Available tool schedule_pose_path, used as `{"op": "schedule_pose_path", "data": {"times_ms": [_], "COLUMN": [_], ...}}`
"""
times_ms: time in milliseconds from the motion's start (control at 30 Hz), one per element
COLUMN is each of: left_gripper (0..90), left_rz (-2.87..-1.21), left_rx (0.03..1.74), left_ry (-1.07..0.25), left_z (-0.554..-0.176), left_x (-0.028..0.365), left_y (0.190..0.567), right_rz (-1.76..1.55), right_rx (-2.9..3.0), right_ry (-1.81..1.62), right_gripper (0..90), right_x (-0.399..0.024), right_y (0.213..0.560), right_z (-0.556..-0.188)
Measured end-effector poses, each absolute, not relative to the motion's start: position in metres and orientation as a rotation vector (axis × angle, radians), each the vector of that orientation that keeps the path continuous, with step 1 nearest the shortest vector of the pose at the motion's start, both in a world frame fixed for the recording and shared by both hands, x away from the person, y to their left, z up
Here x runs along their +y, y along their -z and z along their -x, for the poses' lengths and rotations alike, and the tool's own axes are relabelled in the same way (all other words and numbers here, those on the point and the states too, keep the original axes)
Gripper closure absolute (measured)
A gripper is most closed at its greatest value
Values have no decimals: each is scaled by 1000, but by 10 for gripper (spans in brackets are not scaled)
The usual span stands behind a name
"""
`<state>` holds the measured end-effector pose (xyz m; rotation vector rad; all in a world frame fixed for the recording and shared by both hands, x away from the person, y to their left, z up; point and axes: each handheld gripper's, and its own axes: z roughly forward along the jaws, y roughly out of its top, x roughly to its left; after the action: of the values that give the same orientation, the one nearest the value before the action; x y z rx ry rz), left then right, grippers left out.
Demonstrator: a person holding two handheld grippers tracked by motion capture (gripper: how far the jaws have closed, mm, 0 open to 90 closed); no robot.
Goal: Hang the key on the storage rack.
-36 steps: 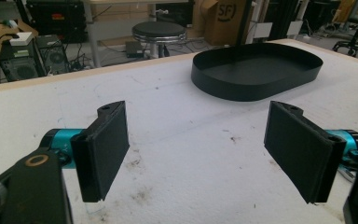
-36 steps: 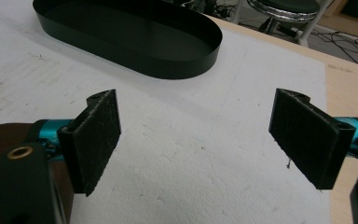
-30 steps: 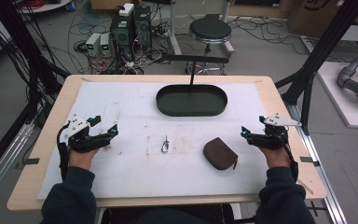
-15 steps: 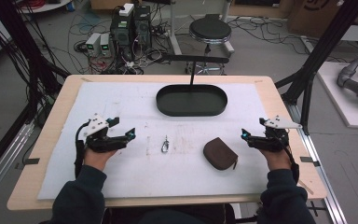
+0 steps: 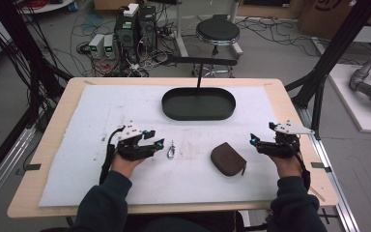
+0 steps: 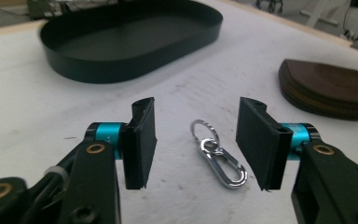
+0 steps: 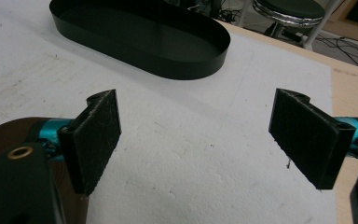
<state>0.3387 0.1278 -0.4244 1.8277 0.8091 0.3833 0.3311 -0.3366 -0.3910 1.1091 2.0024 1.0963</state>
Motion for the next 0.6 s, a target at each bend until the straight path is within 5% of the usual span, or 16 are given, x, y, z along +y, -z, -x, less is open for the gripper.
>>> {"op": "schedule_pose_path", "data": {"times_ms": [600], "left_gripper": [632], "left_rz": [-1994], "left_rx": [902], "left_ry": [-328], "left_z": [-357], "left_x": [87], "left_y": [447], "right_rz": [-1112], "right_rx": [2008], "right_ry": [-1105], "right_gripper": [170], "right_x": [-339], "right_y": [393], "right_z": [-332]}}
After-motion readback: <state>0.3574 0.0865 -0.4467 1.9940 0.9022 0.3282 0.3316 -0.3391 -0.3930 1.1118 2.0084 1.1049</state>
